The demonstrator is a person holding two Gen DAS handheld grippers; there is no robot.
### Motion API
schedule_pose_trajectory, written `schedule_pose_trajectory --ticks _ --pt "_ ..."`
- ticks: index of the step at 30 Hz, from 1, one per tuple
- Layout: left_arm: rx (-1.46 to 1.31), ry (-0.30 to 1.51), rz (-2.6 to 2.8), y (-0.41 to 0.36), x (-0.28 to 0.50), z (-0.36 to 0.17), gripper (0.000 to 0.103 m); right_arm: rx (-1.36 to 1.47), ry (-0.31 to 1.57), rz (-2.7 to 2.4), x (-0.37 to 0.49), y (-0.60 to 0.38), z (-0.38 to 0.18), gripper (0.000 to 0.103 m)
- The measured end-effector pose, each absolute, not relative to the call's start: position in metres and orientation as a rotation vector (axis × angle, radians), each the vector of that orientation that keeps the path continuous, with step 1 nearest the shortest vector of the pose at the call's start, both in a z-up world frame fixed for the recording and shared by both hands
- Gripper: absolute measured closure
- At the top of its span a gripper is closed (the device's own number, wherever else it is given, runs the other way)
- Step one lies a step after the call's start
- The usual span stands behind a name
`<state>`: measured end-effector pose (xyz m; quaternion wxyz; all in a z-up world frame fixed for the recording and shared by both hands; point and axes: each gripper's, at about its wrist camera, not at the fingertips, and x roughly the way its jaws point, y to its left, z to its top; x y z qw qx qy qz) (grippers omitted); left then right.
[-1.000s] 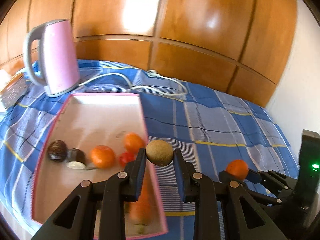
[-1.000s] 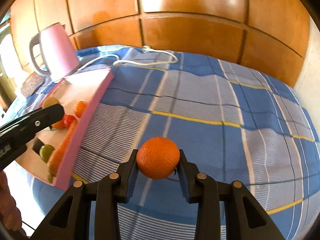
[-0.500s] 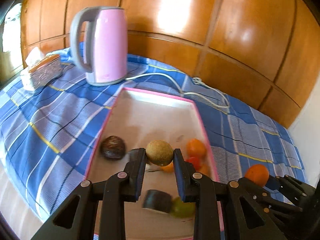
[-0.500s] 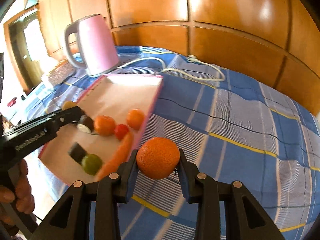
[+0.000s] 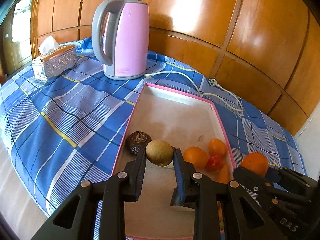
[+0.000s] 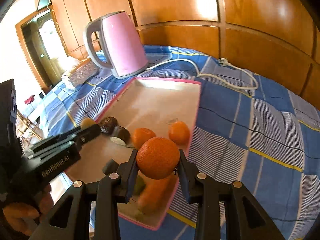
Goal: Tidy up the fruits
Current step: 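Carry the orange and the yellow-brown fruit over the tray with both tools, then lower the yellow-brown fruit into the tray and open the left tool while the right releases the orange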
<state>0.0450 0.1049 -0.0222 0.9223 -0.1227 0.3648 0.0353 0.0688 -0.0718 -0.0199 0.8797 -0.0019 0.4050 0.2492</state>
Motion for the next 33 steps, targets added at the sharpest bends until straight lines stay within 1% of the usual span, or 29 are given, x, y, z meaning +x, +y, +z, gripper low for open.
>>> schedule_pose_trajectory --ticks 5,11,21,22,23,24,25,28,33 --pt "-0.273 0.769 0.073 0.110 0.048 -0.028 0.075 -0.004 0.871 0.556 0.076 -0.054 -0.025 0.065" --pt "-0.282 0.788 0.063 0.108 0.049 -0.035 0.075 0.007 0.954 0.563 0.089 -0.040 -0.044 0.064" --pt "-0.275 0.784 0.058 0.106 0.045 -0.039 0.075 0.039 0.946 0.552 0.079 -0.053 -0.047 0.063" --pt "-0.278 0.785 0.062 0.107 0.045 -0.039 0.075 0.034 0.932 0.544 0.075 -0.055 -0.044 0.064" --pt "-0.282 0.787 0.068 0.108 0.045 -0.040 0.075 0.020 0.918 0.534 0.071 -0.057 -0.043 0.067" --pt "-0.284 0.789 0.072 0.109 0.045 -0.040 0.075 0.011 0.912 0.532 0.070 -0.057 -0.042 0.076" --pt "-0.284 0.791 0.076 0.109 0.045 -0.041 0.075 -0.001 0.910 0.536 0.068 -0.056 -0.042 0.078" --pt "-0.278 0.788 0.089 0.110 0.043 -0.040 0.075 -0.045 0.913 0.541 0.067 -0.049 -0.045 0.082" --pt "-0.261 0.786 0.112 0.111 0.042 -0.038 0.074 -0.069 0.910 0.547 0.069 -0.038 -0.050 0.082"
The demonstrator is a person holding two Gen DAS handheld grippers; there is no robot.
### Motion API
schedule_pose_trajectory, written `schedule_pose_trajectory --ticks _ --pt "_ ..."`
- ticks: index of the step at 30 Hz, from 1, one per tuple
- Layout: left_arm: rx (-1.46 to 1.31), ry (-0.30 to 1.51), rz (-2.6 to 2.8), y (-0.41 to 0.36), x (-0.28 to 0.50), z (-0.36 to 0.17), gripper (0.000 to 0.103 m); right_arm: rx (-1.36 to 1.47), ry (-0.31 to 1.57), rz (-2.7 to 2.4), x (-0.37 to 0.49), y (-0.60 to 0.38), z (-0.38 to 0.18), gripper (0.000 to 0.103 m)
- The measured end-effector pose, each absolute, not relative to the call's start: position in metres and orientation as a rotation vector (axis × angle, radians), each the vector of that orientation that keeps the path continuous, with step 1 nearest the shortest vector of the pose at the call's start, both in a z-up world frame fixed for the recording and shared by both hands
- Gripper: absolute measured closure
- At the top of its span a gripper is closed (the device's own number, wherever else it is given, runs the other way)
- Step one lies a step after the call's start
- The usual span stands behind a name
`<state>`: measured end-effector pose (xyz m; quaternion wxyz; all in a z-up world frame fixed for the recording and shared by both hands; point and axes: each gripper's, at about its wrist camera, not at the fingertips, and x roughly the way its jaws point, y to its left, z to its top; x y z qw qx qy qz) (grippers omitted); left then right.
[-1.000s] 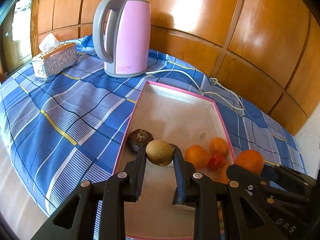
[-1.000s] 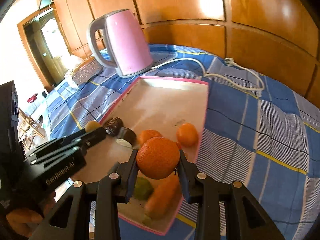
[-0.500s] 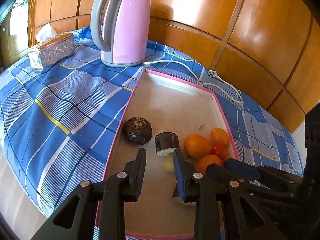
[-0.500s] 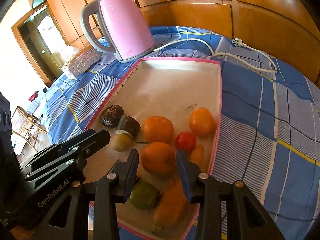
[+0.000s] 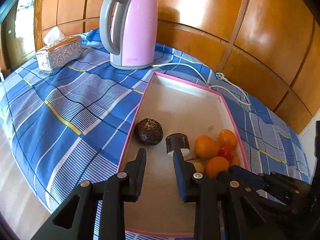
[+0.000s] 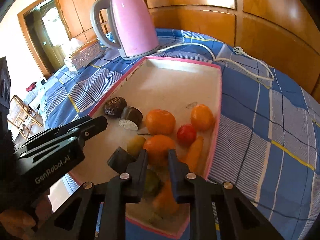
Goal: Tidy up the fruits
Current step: 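Lower the yellow-brown fruit into the tray and open the left tool while the right releases the orange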
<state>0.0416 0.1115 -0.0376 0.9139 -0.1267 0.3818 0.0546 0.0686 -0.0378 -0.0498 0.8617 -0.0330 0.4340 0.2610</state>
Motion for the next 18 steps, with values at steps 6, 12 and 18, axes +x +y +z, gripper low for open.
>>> schedule_pose_trajectory --ticks 6,12,18 --pt "-0.255 0.780 0.131 0.114 0.038 -0.034 0.068 -0.058 0.910 0.549 0.073 -0.032 -0.049 0.080" --pt "-0.247 0.763 0.144 0.113 0.031 -0.029 0.065 -0.043 0.916 0.535 0.070 -0.033 -0.049 0.080" --pt "-0.233 0.747 0.140 0.108 0.024 -0.025 0.059 -0.056 0.882 0.514 0.060 -0.034 -0.042 0.079"
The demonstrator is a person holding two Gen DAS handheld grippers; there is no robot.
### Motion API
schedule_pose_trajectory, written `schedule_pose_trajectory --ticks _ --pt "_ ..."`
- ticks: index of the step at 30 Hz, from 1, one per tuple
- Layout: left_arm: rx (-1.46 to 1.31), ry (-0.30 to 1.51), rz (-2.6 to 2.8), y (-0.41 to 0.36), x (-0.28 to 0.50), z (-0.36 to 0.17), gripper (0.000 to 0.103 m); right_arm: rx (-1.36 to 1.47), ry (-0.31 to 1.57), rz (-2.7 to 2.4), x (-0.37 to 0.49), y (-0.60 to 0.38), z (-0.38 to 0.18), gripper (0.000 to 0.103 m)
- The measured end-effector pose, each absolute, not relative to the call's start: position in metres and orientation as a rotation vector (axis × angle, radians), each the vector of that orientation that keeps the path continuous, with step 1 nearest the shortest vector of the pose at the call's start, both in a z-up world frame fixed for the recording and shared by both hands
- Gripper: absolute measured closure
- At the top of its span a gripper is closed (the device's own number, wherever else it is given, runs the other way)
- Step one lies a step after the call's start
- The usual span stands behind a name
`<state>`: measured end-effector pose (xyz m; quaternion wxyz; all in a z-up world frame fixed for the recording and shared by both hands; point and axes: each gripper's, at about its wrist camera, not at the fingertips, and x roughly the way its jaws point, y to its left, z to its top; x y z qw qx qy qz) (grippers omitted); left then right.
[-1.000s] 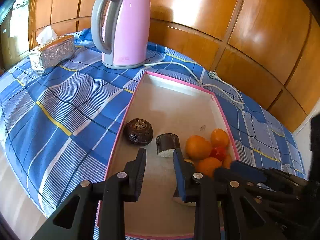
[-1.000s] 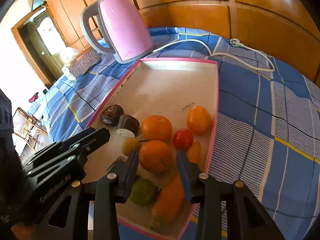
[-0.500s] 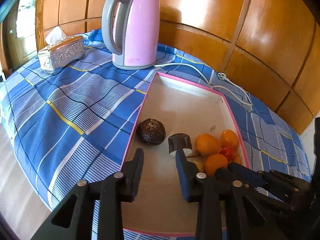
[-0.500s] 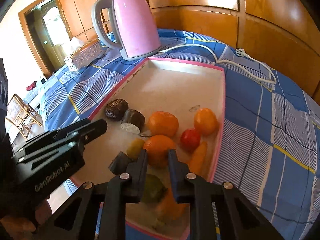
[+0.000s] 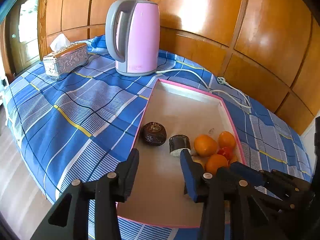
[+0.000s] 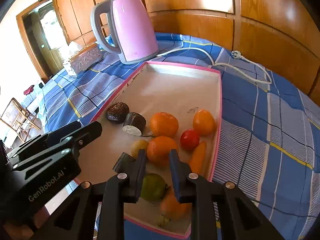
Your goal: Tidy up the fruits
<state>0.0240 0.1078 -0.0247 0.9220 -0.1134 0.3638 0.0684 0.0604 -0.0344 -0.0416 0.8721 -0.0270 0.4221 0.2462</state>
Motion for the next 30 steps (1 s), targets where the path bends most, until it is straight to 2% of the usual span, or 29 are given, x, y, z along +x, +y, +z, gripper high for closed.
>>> schedule_pose_trajectory --ticks 6,16,24,26,30 --pt "-0.215 0.733 0.136 0.103 0.017 -0.021 0.058 -0.054 0.847 0.482 0.052 -0.040 -0.034 0.074" --pt "-0.188 0.721 0.124 0.093 0.008 -0.019 0.049 -0.061 0.803 0.408 0.040 -0.054 -0.030 0.072" --pt "-0.171 0.694 0.112 0.081 -0.003 -0.014 0.039 -0.079 0.755 0.320 0.029 -0.065 -0.027 0.068" --pt "-0.171 0.688 0.114 0.079 -0.005 -0.013 0.034 -0.076 0.755 0.307 0.027 -0.068 -0.027 0.068" --pt "-0.167 0.677 0.116 0.077 -0.010 -0.010 0.031 -0.073 0.756 0.292 0.025 -0.071 -0.028 0.068"
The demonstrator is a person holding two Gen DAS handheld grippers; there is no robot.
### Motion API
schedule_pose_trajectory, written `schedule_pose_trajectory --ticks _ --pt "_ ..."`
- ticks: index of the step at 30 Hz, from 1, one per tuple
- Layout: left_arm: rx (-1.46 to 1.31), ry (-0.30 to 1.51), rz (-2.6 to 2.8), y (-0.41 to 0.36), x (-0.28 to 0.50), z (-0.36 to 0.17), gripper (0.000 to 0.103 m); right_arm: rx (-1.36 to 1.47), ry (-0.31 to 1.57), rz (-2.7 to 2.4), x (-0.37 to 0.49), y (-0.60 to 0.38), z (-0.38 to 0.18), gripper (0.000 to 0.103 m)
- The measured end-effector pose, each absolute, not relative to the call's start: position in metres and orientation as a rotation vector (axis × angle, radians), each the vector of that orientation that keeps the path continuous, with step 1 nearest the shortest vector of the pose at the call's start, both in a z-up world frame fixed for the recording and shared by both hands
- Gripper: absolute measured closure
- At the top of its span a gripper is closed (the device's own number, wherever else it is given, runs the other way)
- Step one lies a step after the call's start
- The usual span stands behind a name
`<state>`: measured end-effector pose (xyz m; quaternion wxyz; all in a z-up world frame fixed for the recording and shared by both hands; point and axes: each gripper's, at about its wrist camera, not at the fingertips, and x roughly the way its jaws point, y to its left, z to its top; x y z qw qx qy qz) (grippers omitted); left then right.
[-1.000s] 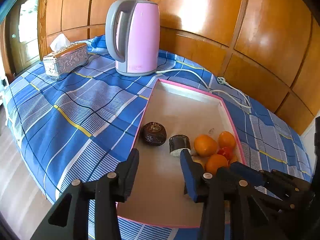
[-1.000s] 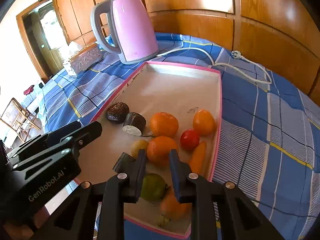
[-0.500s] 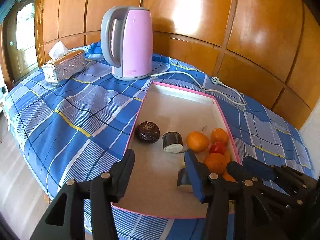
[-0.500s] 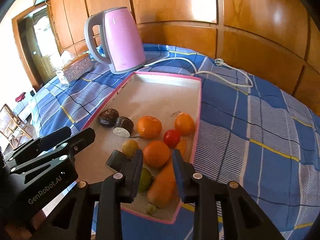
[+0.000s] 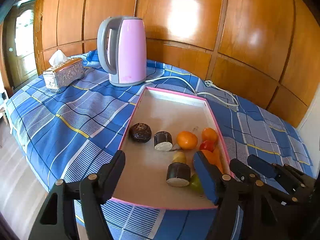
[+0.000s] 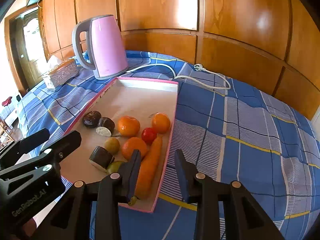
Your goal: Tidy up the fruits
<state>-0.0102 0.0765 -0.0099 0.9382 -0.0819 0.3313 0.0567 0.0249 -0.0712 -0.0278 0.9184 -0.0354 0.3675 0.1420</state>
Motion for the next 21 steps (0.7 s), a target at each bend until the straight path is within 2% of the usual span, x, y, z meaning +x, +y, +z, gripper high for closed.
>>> schedule_pose_trajectory --ticks 21 --pt "-0.154 0.671 0.119 0.0746 -0.0131 -0.0069 0.024 -0.077 0.756 0.294 0.0194 -0.0724 -0.0276 0.068"
